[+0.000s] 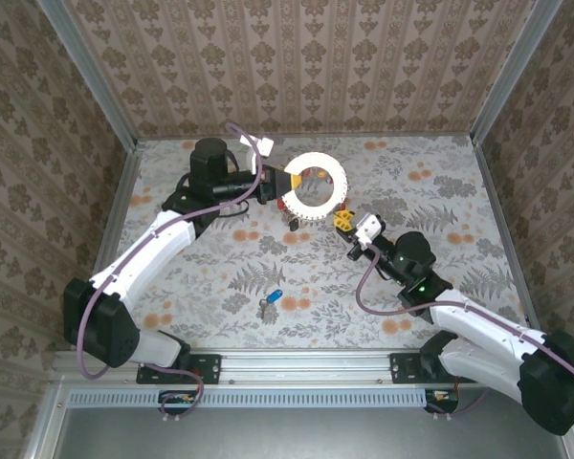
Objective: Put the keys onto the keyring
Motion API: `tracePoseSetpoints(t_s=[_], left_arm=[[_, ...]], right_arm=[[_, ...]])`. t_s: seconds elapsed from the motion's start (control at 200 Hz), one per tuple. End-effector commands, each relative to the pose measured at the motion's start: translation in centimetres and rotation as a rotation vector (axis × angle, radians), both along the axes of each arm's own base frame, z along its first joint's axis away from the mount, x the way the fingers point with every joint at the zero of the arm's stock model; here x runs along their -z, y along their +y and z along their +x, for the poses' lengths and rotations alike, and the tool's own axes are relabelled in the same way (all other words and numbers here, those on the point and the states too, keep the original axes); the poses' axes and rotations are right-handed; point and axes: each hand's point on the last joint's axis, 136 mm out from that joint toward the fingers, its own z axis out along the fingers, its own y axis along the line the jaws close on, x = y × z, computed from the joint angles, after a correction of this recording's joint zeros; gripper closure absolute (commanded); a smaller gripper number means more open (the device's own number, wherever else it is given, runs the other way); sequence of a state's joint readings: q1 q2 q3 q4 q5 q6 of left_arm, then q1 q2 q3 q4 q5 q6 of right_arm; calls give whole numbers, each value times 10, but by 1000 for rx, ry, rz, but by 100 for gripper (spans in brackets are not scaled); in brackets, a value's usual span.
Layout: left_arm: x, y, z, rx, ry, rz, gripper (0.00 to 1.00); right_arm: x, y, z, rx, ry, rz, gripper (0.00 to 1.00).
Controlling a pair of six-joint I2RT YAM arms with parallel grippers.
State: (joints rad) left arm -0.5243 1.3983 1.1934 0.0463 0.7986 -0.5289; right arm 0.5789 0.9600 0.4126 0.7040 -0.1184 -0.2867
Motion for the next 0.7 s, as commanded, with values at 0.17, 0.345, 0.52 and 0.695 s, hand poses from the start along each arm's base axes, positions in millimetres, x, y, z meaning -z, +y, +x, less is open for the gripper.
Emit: tracePoseSetpoints(t_s=[0.17, 0.345, 0.52, 0.695], left_arm=[[22, 6, 14, -122, 192, -55, 87], [57, 4, 17, -140, 337, -50, 76], [89, -1, 21, -141, 430, -47, 62], [117, -9, 21, -126, 478, -27, 59]], right_arm=[[-14, -1, -1, -3, 139, 79, 100], [-4, 2, 3, -6, 271, 65, 100], [13, 0, 9, 14, 389, 60, 100], [31, -4, 17, 54, 472, 38, 100]])
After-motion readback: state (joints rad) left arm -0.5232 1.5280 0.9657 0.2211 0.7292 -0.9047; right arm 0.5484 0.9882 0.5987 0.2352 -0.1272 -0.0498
